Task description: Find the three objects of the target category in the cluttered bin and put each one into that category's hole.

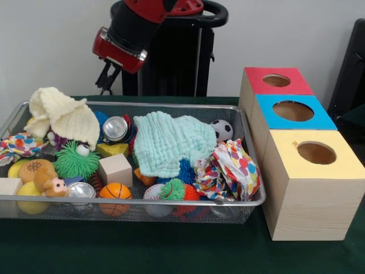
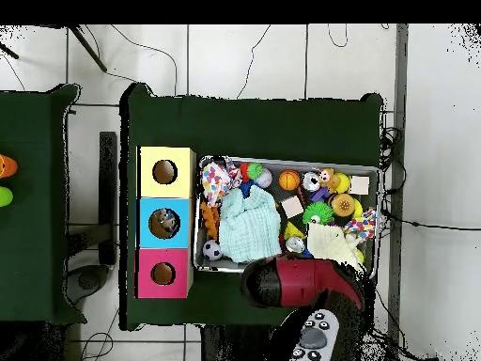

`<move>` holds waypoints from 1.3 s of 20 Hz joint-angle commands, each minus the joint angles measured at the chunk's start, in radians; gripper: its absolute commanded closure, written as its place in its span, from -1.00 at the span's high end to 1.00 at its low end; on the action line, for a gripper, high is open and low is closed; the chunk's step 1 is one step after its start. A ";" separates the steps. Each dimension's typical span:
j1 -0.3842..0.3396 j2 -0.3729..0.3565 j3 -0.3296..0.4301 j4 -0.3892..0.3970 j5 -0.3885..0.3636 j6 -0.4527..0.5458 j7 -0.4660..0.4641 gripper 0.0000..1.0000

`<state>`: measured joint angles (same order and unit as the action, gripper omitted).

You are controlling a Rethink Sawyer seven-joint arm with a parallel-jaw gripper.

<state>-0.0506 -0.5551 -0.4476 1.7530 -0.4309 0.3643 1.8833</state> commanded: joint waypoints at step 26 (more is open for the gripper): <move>-0.122 -0.375 0.175 0.078 0.408 0.446 0.076 -1.00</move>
<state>-0.2050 -0.9041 -0.3914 1.7950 -0.0610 0.6001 1.9009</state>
